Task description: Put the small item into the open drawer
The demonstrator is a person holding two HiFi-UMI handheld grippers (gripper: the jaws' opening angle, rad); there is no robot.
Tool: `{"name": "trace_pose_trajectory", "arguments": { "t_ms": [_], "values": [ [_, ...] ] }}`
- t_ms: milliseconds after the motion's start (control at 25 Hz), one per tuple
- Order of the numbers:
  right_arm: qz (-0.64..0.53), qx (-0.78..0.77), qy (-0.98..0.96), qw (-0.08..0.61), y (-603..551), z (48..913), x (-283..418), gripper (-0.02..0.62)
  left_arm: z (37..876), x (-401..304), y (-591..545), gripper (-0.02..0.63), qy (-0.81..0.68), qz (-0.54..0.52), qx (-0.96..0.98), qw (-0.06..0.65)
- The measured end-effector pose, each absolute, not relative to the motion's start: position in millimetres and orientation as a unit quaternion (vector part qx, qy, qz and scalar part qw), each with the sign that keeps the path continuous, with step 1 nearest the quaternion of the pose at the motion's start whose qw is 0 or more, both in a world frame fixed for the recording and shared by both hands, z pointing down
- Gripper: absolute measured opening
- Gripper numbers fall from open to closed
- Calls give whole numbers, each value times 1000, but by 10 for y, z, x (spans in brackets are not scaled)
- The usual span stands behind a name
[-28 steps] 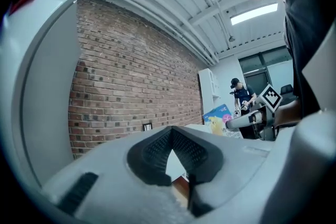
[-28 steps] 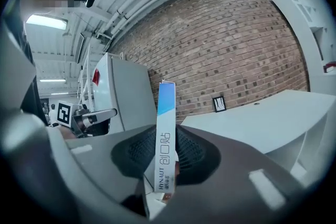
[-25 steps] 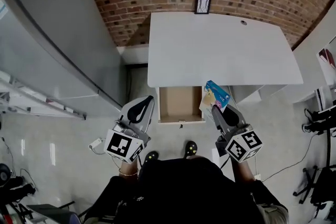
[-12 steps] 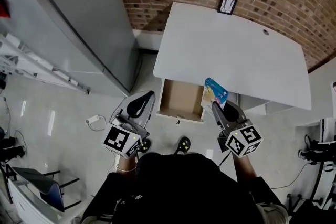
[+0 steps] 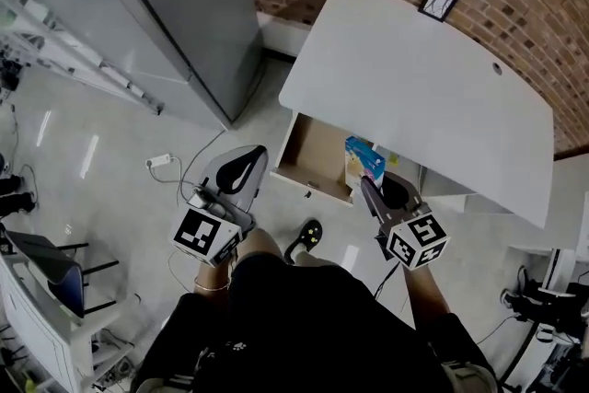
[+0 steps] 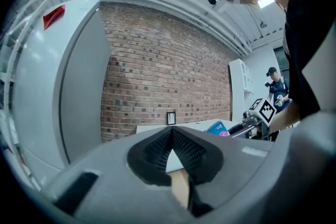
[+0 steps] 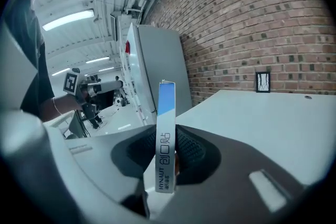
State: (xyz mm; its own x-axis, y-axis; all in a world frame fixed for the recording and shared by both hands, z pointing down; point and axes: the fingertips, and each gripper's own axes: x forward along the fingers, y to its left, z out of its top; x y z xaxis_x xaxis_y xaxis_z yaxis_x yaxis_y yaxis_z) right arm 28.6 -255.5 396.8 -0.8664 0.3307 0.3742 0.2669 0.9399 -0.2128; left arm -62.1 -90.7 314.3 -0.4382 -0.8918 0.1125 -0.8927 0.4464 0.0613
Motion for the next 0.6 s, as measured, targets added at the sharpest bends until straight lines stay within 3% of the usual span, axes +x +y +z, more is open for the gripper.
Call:
{"name": "trace_pose_trajectory", "arguments": {
  "t_ms": [200, 600],
  "values": [
    [60, -180, -954, 231, -2450, 4245, 191, 98, 3263, -628, -842, -6, -854, 33, 514, 75],
    [27, -188, -938, 289, -2323, 4877, -64, 98, 3652, -898, -547, -5, -857, -18, 500, 121]
  ]
}}
